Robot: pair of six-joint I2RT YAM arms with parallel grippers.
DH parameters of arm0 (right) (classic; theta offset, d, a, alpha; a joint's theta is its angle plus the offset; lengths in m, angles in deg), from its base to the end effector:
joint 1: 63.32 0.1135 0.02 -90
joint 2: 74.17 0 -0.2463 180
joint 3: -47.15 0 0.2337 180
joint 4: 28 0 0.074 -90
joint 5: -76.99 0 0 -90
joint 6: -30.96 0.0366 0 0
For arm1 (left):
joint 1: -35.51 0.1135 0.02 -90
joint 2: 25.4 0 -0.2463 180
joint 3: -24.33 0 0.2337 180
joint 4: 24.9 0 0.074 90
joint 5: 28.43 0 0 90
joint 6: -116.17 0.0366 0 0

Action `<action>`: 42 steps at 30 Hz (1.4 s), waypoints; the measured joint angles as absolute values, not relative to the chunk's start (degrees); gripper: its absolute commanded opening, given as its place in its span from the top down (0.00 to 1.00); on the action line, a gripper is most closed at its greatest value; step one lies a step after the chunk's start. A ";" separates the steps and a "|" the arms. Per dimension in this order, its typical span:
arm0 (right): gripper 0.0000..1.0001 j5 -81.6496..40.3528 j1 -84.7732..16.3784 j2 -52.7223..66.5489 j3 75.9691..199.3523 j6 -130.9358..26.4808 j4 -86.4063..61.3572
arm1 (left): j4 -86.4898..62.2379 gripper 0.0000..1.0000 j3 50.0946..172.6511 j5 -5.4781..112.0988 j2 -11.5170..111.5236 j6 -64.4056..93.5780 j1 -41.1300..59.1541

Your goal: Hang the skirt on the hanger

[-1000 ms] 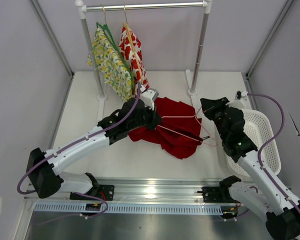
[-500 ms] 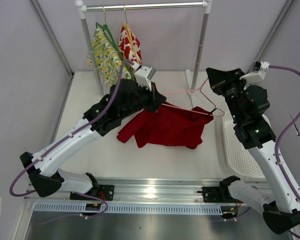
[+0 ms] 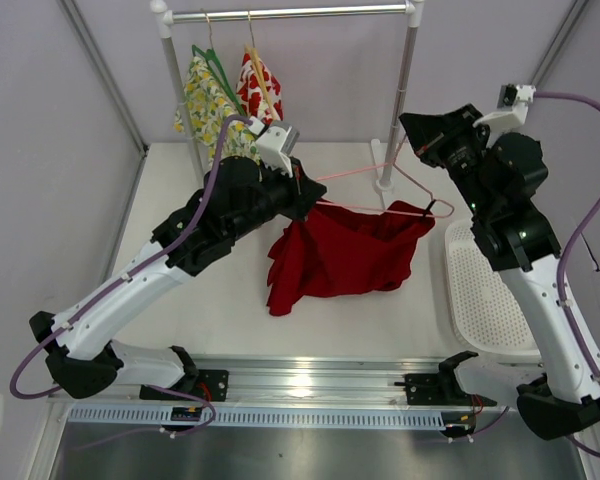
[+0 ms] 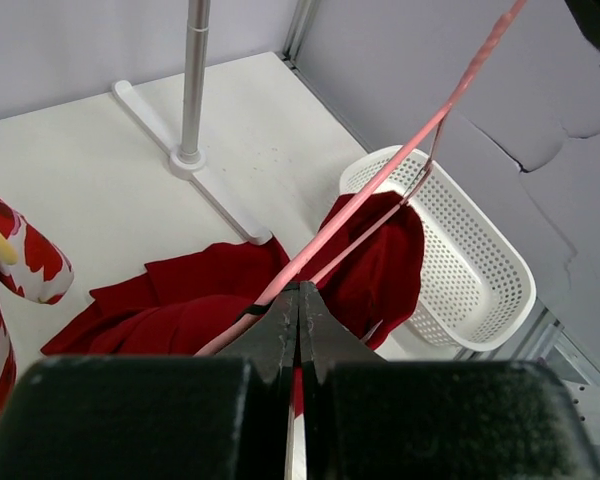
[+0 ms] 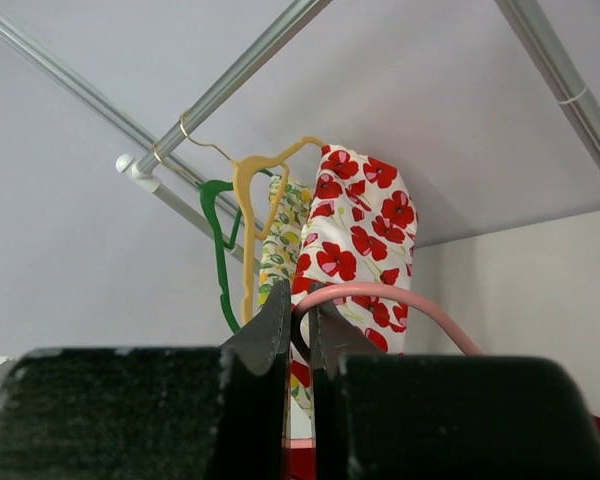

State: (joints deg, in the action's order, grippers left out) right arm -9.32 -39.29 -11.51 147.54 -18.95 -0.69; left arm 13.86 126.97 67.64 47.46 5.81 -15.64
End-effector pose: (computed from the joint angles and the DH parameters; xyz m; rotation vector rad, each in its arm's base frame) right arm 0.1840 0.0795 0.4953 0.2574 1.4243 0.8823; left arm 0.1657 -0.1995 0.4477 0.3986 1.7543 -0.8199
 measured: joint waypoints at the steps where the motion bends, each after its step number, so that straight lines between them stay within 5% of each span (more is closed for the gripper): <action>1: 1.00 -9.83 -39.05 -9.98 149.68 -19.38 0.73 | 14.08 0.93 126.97 67.86 47.48 5.92 -15.62; 10: 1.00 -14.53 -37.85 -1.70 160.09 -23.82 7.26 | 15.43 0.66 126.71 68.77 47.85 9.37 -15.64; 42: 1.00 -28.06 -38.83 2.06 163.10 -22.70 3.46 | 16.72 0.32 126.05 58.33 39.00 20.43 -15.64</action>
State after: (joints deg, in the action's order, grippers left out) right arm -28.06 -38.83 2.06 163.10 -22.70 3.46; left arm 16.72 126.05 58.33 39.00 20.43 -15.64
